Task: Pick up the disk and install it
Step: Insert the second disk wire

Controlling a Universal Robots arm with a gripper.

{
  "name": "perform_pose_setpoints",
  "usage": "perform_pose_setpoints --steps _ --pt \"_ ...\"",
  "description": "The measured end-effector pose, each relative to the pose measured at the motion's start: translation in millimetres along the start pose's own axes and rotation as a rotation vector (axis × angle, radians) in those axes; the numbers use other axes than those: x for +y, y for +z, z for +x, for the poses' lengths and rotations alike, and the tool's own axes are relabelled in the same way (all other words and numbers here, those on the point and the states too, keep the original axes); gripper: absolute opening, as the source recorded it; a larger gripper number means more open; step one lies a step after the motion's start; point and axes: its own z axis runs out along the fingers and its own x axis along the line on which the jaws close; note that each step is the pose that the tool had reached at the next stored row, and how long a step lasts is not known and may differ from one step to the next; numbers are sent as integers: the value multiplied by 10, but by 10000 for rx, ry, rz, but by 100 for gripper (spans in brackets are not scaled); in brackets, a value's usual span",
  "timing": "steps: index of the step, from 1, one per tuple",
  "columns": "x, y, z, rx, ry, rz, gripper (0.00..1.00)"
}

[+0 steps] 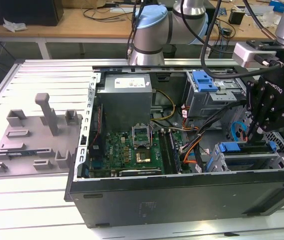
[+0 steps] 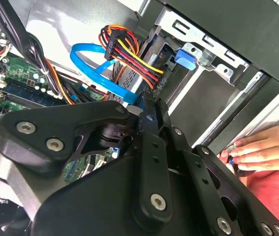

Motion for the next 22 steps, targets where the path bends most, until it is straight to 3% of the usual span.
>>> perform_pose_setpoints --steps 16,22 --pt "0 28 5 0 -23 7 16" --pt "3 32 4 -7 -56 95 16"
